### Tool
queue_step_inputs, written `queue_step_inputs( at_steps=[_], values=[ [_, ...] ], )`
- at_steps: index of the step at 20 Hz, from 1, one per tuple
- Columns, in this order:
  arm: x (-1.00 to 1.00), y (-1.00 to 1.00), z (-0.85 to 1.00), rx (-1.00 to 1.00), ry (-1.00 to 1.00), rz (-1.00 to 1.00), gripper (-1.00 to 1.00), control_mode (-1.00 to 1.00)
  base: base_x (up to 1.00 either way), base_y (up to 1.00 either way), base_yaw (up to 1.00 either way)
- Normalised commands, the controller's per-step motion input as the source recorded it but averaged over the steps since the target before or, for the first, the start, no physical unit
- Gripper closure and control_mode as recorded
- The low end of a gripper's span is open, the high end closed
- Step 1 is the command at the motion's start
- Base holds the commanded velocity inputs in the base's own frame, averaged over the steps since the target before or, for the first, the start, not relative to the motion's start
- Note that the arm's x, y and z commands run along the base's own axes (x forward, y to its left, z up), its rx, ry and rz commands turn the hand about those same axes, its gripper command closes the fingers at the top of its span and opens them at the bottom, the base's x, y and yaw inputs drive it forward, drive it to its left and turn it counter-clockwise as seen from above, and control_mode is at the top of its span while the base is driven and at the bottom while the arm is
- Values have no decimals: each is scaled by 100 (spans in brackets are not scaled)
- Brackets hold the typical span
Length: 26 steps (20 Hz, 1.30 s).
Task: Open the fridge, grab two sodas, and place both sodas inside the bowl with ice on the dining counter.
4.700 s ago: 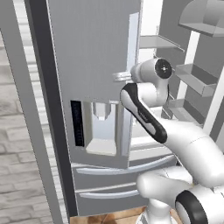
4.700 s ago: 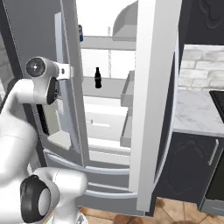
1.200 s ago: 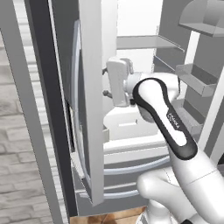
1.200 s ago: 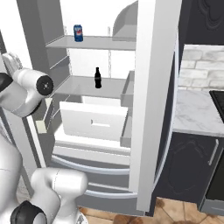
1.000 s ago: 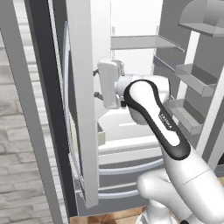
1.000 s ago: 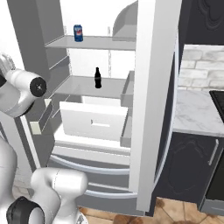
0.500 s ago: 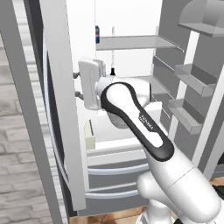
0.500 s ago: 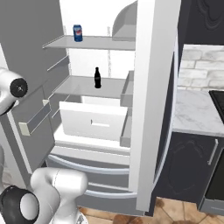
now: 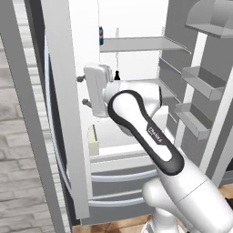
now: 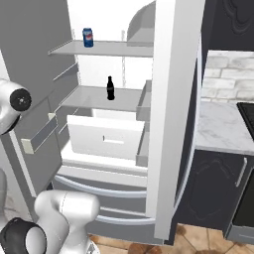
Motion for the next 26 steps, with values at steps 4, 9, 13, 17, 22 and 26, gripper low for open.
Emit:
queue_step_inputs(
  at_steps=[4, 9, 13, 17, 22, 26],
  values=[
    [-67, -58, 14, -7, 1, -14, -100, -100, 0, 0, 0],
    [-53, -70, 3, -13, 4, -17, -100, -100, 0, 0, 0],
    [-41, -83, 0, -19, 4, -20, -100, -100, 0, 0, 0],
    [-38, -85, 0, -23, 2, -21, -100, -100, 0, 0, 0],
    [-37, -81, -1, -27, 3, -21, -100, -100, 0, 0, 0],
    [-39, -80, -7, -30, 4, -21, -100, -100, 0, 0, 0]
  ],
)
